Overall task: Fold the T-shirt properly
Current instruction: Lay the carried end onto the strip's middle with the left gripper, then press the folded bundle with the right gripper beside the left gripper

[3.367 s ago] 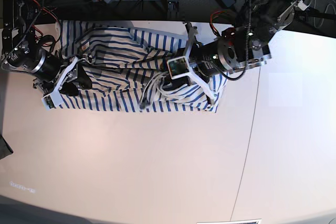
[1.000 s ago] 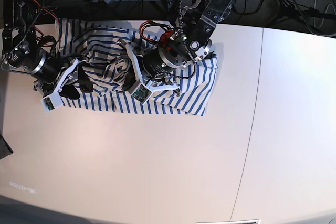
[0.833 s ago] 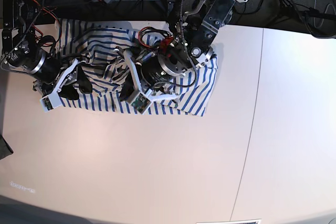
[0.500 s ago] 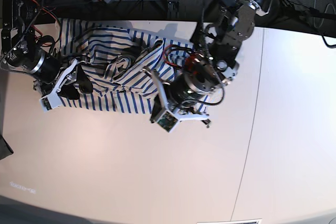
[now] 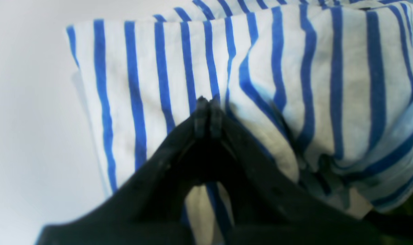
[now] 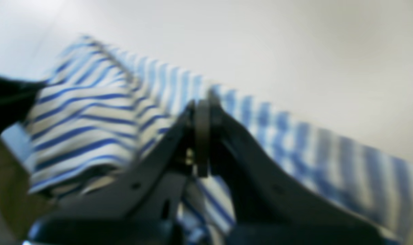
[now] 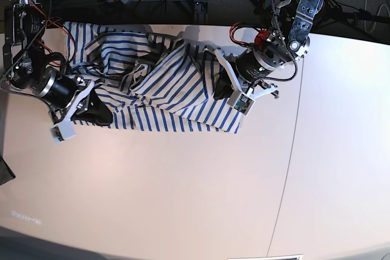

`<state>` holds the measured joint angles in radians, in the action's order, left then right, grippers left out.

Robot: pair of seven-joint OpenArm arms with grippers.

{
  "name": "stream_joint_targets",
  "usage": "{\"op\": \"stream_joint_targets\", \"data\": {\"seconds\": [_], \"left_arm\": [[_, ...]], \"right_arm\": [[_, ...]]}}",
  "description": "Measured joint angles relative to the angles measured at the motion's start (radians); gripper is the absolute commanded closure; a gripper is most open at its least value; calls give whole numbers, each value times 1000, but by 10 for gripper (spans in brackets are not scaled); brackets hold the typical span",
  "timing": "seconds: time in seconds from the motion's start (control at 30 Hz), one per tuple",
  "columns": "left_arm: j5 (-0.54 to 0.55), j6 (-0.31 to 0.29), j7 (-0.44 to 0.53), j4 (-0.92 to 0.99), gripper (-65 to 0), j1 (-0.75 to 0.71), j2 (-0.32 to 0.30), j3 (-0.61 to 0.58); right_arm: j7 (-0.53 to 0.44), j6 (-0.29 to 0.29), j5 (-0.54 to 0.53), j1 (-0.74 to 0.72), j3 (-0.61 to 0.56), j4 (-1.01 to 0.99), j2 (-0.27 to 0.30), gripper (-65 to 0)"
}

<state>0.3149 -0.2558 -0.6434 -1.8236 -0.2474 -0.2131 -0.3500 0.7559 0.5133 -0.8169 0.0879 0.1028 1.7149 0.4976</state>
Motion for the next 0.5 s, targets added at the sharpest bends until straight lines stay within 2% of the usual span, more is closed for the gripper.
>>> {"op": "stream_joint_targets", "data": {"seconds": [0.1, 0.37, 0.5], "left_arm": [[0, 0, 8, 0, 0, 3, 0, 1], [-34, -8, 55, 99, 0, 10, 3, 0], [-56, -14, 68, 118, 0, 15, 3, 0]], "right_arm": [[15, 0, -32, -36, -91, 0, -35, 0], [61, 0, -34, -154, -348, 0, -216, 0], [69, 0, 36, -163, -457, 1, -242, 0]]}}
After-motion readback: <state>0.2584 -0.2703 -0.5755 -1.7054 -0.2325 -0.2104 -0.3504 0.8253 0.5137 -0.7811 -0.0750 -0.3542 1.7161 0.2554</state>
